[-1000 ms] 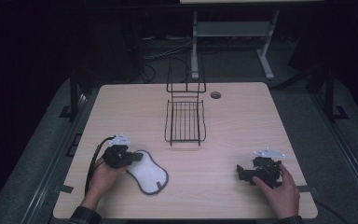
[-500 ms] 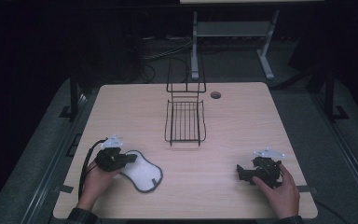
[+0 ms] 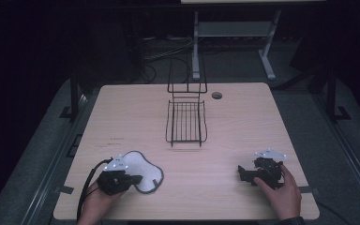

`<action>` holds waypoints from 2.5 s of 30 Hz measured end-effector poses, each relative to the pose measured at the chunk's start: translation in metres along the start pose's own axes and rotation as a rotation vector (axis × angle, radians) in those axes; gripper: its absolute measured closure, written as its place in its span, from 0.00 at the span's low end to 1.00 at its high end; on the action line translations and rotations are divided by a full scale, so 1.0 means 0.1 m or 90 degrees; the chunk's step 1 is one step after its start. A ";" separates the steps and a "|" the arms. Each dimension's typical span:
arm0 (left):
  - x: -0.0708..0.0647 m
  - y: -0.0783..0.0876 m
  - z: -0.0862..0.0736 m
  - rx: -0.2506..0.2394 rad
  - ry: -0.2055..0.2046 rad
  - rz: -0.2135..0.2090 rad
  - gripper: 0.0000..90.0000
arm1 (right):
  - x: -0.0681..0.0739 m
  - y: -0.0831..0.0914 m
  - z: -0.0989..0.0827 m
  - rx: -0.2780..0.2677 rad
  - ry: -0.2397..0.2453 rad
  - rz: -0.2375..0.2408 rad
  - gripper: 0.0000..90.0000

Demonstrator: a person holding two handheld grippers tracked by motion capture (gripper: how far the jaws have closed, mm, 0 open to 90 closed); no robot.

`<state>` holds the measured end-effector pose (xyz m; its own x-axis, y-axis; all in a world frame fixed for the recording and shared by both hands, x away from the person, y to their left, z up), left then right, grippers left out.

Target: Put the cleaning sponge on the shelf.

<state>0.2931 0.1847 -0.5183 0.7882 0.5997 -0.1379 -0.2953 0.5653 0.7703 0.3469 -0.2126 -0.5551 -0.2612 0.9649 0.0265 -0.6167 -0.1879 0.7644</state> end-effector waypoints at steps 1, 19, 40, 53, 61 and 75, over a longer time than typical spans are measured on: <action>0.00 -0.02 -0.01 0.006 -0.002 0.000 0.99 | 0.00 0.00 0.00 0.000 0.001 0.000 0.00; -0.12 -0.26 0.24 0.006 -0.029 -0.046 0.99 | 0.00 0.00 0.00 0.000 0.001 0.000 0.00; -0.22 -0.56 0.59 0.014 -0.065 -0.073 1.00 | 0.00 0.00 0.00 0.000 0.001 0.000 0.00; 0.39 -0.24 0.70 -0.038 -0.018 0.000 1.00 | 0.00 0.00 0.00 0.000 0.001 0.000 0.00; 0.80 -0.32 0.71 -0.027 0.010 0.032 1.00 | 0.00 0.00 0.00 0.000 0.001 0.000 0.00; 0.81 -0.43 0.56 0.008 0.013 0.019 1.00 | 0.00 0.00 0.00 0.000 0.001 0.000 0.00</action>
<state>0.4003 0.1770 -0.5278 0.7686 0.6269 -0.1275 -0.3108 0.5401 0.7821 0.3470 -0.2127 -0.5551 -0.2618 0.9648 0.0257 -0.6168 -0.1877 0.7644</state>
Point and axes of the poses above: each handheld gripper's, and its own axes: y roughly backward along the jaws, z roughly out of its top, x roughly to its left, the point moved 10 cm from there along -y, roughly forward along the jaws, and after that the axes turned 4 degrees about x, right-handed, at the moved point
